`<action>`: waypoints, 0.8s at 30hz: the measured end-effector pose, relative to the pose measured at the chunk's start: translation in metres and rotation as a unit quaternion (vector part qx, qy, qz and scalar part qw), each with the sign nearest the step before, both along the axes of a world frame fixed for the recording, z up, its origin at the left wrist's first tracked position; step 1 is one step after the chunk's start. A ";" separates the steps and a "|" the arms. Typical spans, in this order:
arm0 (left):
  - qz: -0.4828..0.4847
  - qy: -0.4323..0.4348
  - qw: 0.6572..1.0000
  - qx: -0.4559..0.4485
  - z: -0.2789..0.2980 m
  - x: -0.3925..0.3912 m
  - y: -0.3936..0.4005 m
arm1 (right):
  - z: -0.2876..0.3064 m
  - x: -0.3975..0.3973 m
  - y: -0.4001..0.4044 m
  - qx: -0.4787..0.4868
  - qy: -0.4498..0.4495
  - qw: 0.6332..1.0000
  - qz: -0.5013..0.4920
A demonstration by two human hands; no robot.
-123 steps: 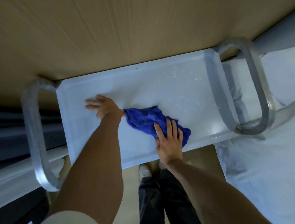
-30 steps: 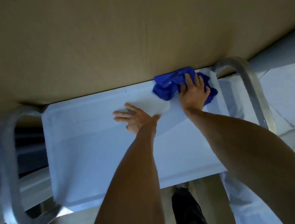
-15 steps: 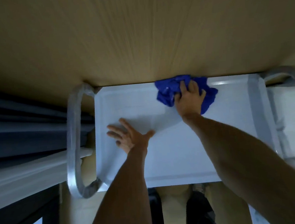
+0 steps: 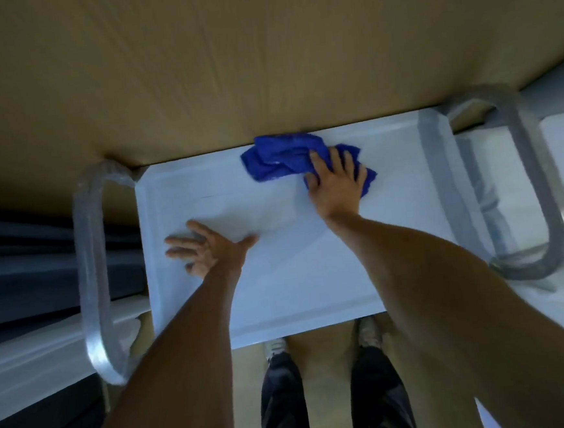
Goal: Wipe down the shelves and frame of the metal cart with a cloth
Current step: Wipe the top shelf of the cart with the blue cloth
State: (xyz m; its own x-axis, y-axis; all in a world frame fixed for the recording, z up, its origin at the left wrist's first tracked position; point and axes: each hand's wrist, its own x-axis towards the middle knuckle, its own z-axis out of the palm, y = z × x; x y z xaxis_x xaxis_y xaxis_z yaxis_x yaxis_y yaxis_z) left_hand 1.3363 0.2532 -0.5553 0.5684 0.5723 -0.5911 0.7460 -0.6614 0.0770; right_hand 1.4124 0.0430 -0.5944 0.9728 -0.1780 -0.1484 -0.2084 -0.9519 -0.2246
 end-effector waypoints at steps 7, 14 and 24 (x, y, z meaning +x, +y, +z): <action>0.004 0.000 0.996 0.089 0.013 0.020 -0.046 | 0.010 -0.115 -0.103 0.009 0.025 0.978 -0.206; -0.148 0.024 0.988 -0.039 0.027 0.066 -0.221 | 0.016 -0.180 -0.128 0.027 0.032 0.992 -0.123; -0.180 0.038 0.979 -0.084 0.016 0.096 -0.242 | -0.008 -0.116 -0.167 0.011 -0.040 0.986 -0.160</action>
